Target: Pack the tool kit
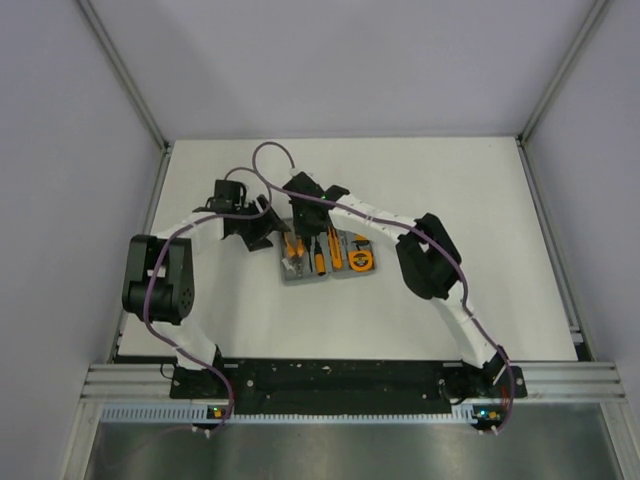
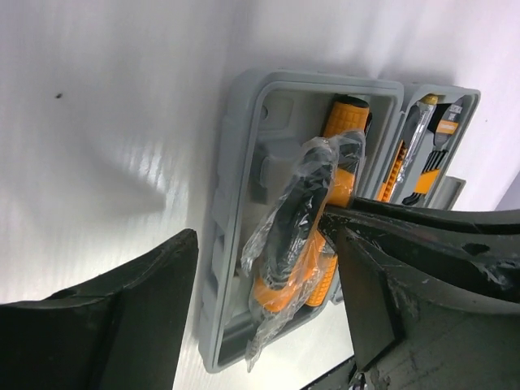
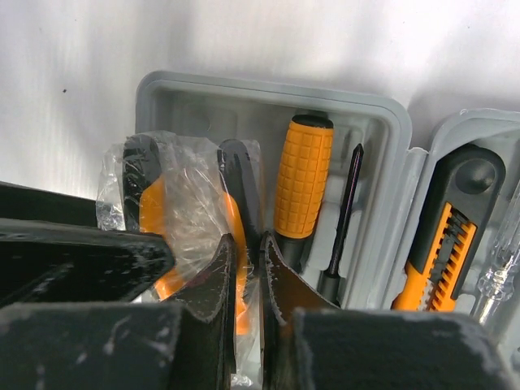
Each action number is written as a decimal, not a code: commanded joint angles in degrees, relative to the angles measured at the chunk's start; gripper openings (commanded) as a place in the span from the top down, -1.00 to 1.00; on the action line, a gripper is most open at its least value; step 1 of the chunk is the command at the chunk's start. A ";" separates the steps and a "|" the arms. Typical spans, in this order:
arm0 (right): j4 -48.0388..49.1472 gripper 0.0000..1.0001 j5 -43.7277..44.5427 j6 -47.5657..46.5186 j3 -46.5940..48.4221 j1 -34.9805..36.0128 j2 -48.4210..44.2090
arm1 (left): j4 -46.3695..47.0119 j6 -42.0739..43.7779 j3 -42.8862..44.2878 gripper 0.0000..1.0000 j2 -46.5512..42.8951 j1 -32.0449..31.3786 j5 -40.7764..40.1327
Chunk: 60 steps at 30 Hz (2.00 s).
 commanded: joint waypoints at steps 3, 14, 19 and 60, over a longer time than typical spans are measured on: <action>-2.53 1.00 5.97 -1.15 2.65 2.20 1.19 | 0.21 -1.91 3.17 -0.28 5.42 -2.37 0.76; -3.59 0.57 7.38 0.26 2.13 2.20 -0.03 | -3.58 -1.39 5.90 0.36 9.30 -3.16 0.76; -3.59 0.48 8.17 0.35 1.86 2.20 -2.58 | -4.63 -0.51 7.04 0.34 9.56 -3.25 0.93; -2.88 0.77 4.13 -1.59 -4.99 1.50 -2.41 | -9.03 1.95 4.77 0.67 10.61 -3.16 -1.62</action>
